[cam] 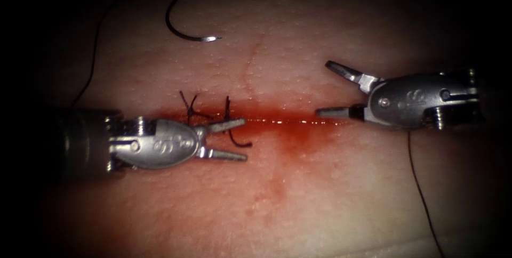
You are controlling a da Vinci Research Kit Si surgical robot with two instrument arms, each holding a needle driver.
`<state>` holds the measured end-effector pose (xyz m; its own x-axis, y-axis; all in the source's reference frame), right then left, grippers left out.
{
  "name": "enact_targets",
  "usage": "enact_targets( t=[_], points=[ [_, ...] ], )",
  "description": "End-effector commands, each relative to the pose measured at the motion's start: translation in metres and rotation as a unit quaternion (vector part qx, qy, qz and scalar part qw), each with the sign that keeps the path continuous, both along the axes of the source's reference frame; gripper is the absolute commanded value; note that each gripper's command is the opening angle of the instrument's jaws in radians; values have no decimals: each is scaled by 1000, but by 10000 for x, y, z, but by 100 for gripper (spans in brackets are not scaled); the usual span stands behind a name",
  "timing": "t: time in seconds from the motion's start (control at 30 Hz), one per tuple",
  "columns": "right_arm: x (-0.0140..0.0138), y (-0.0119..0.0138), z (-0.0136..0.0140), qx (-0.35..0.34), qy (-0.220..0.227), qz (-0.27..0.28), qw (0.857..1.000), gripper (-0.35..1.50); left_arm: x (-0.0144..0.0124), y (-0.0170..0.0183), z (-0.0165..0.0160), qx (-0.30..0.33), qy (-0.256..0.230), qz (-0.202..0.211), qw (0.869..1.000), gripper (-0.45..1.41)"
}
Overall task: Wound Closure
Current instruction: With the left gripper grab the remaining suture, then with the right gripper cut the suture.
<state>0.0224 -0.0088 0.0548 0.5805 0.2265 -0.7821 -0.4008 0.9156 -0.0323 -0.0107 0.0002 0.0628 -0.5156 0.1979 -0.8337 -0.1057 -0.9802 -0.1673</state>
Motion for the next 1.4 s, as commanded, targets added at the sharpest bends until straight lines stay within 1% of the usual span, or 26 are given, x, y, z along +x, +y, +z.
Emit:
enact_targets(
  t=[0.03,0.17,0.2,0.3,0.37,0.4,0.43,0.5,0.57,0.73,0.83,0.93,1.03,1.1,1.23,1.4],
  points=[
    [8,-2,7,0,1,-1,1000,130,-7,0,8,-1,1,1,1000,15],
    [12,-7,9,2,-2,-4,1000,130,-10,2,13,1,7,6,1000,12],
    [13,-8,10,3,-3,-5,1000,130,-13,3,15,2,9,7,1000,9],
    [14,-8,10,2,-2,-6,1000,130,-18,1,17,2,13,9,1000,9],
    [15,-8,10,2,-1,-6,1000,130,-20,-1,17,4,19,15,1000,-7],
    [15,-9,10,2,-1,-6,1000,128,-20,-1,17,4,19,16,1000,-22],
    [15,-9,10,2,-1,-6,1000,128,-17,-1,16,5,19,17,1000,-45],
    [15,-10,10,1,-1,-6,1000,128,-15,-1,15,7,19,16,1000,-45],
    [17,-12,11,0,1,-7,1000,126,-10,-1,11,-10,17,32,999,-45],
    [28,-19,16,2,4,-17,1000,125,-1,6,5,-31,2,33,999,-45],
    [44,-30,23,5,21,-40,999,125,10,14,2,-38,-9,32,999,-45],
    [56,-36,27,1,36,-51,998,123,21,19,2,-39,-14,25,999,-45],
    [62,-37,27,0,43,-57,997,123,30,24,1,-41,-18,17,999,-45],
    [70,-40,28,-2,50,-61,997,125,37,29,-2,-42,-23,14,999,-45],
    [88,-44,33,-7,60,-67,996,128,42,35,-4,-45,-25,5,999,-45],
    [113,-40,40,-9,57,-59,997,128,41,33,-3,-45,-25,5,999,-45]
  ],
)
